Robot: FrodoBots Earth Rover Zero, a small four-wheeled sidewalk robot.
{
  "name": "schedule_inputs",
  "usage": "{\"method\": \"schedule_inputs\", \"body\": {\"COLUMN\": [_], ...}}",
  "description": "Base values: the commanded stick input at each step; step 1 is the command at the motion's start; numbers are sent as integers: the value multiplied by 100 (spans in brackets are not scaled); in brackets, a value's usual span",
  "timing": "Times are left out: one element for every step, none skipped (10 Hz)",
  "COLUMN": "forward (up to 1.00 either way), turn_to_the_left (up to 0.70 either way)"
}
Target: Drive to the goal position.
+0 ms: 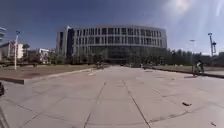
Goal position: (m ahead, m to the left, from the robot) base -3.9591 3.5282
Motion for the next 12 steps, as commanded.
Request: {"method": "schedule_inputs", "body": {"forward": [70, 70, 70, 70, 70, 70, 70, 70, 70, 70, 70, 70], "turn_to_the_left": [0, 0, 0, 0, 0, 0, 0, 0, 1, 1, 3, 7]}}
